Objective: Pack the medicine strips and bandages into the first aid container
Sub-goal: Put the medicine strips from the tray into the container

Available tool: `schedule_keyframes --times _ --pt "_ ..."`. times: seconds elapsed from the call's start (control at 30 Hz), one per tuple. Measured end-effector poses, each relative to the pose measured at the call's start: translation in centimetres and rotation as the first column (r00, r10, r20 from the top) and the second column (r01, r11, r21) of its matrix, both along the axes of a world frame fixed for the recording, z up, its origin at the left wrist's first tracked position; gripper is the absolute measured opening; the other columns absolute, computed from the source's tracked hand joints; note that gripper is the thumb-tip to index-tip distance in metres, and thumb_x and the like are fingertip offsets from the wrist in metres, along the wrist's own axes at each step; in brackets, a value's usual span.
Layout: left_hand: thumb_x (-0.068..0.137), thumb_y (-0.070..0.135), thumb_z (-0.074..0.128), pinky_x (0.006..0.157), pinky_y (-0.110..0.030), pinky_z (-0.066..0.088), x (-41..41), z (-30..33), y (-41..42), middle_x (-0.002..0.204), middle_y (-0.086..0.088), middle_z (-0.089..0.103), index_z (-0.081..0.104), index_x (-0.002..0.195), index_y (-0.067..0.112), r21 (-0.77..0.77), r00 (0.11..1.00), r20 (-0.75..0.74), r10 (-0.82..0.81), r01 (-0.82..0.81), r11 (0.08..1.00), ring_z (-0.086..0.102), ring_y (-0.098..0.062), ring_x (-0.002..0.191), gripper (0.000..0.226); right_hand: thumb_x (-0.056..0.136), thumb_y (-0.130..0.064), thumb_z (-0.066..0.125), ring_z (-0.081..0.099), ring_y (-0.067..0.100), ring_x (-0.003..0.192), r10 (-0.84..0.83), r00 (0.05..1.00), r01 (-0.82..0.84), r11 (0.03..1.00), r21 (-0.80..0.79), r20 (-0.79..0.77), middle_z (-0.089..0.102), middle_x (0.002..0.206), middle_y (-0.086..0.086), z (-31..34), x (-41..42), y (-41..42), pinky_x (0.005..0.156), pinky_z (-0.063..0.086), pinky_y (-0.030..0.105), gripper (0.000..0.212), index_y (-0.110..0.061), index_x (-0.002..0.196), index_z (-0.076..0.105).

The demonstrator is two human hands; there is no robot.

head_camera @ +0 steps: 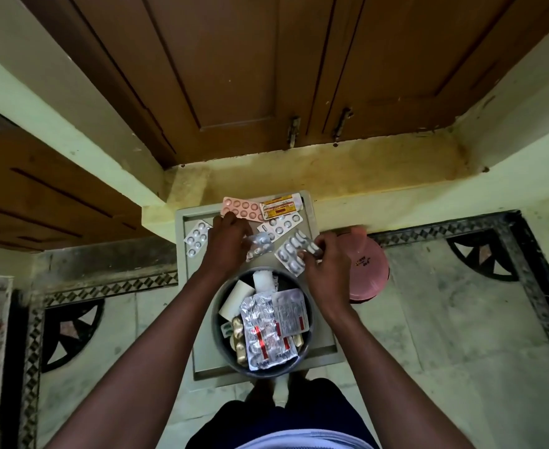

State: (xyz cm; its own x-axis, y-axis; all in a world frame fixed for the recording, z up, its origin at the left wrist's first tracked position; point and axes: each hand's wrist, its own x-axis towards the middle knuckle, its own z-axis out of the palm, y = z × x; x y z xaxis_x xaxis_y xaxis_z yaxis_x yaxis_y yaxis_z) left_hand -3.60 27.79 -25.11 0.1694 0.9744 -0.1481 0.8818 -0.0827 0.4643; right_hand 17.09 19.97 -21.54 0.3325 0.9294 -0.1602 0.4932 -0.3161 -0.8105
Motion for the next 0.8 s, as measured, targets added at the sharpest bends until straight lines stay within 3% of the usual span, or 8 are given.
schedule_keyframes --times 0.17,0.23,0.33,0.5,0.63,0.8 --pt "0.082 0.009 0.078 0.082 -0.044 0.043 -0.5 1.8 -1.3 0.097 -0.005 0.062 0.067 0.084 0.015 0.027 0.973 0.205 0.105 -0.113 0.993 0.053 -0.03 0.097 0.013 0.09 -0.003 0.073 0.06 0.003 0.081 -0.071 0.997 0.077 0.983 0.166 -0.043 0.064 0.091 0.0 1.9 0.1 -2.4 0.066 0.046 0.019 0.019 -0.011 0.1 0.058" --pt "0.086 0.008 0.076 0.081 -0.04 0.045 -0.7 3.6 -2.5 0.092 0.001 0.062 0.065 0.086 0.014 0.056 0.922 0.345 0.177 -0.209 0.976 0.055 -0.022 0.092 0.012 0.09 -0.005 0.075 0.067 0.01 0.087 -0.101 0.989 0.121 0.975 0.189 -0.11 0.069 0.099 0.001 2.5 0.1 -3.4 0.069 0.051 0.018 0.026 -0.014 0.108 0.059" --pt "0.092 0.015 0.072 0.072 -0.028 0.046 -0.8 6.1 -5.5 0.085 0.001 0.065 0.06 0.085 0.014 -0.029 0.815 0.489 0.31 -0.341 0.94 0.06 -0.015 0.082 0.014 0.086 -0.004 0.079 0.067 0.005 0.092 -0.122 0.974 0.154 0.974 0.164 -0.189 0.069 0.105 -0.006 2.9 -0.3 -5.0 0.074 0.054 0.022 0.041 -0.02 0.118 0.057" --pt "0.095 0.02 0.07 0.06 -0.019 0.046 -1.7 5.9 -11.0 0.078 0.006 0.067 0.062 0.084 0.018 -0.09 0.748 0.51 0.424 -0.444 0.892 0.062 -0.006 0.072 0.014 0.083 -0.005 0.081 0.067 0.014 0.098 -0.018 0.979 0.033 0.997 0.073 -0.202 0.063 0.113 -0.02 2.1 -2.1 -7.1 0.08 0.059 0.041 0.058 -0.031 0.127 0.054" --pt "0.095 0.018 0.071 0.063 -0.013 0.047 -2.0 5.1 -14.1 0.081 0.01 0.071 0.068 0.089 0.018 -0.1 0.705 0.51 0.493 -0.52 0.848 0.066 -0.002 0.076 0.007 0.085 -0.01 0.078 0.065 0.02 0.103 0.094 0.985 -0.087 0.995 0.049 -0.147 0.065 0.116 0.0 1.5 -4.4 -7.8 0.085 0.052 0.029 0.065 -0.038 0.136 0.049" --pt "0.097 0.02 0.069 0.067 -0.01 0.048 -2.4 4.7 -15.5 0.085 0.011 0.073 0.071 0.094 0.016 -0.087 0.689 0.495 0.529 -0.566 0.819 0.067 0.001 0.082 0.005 0.082 -0.008 0.081 0.061 0.019 0.112 0.128 0.986 -0.131 0.991 -0.029 -0.11 0.062 0.124 0.002 0.9 -6.3 -7.4 0.086 0.045 0.021 0.073 -0.031 0.14 0.044"
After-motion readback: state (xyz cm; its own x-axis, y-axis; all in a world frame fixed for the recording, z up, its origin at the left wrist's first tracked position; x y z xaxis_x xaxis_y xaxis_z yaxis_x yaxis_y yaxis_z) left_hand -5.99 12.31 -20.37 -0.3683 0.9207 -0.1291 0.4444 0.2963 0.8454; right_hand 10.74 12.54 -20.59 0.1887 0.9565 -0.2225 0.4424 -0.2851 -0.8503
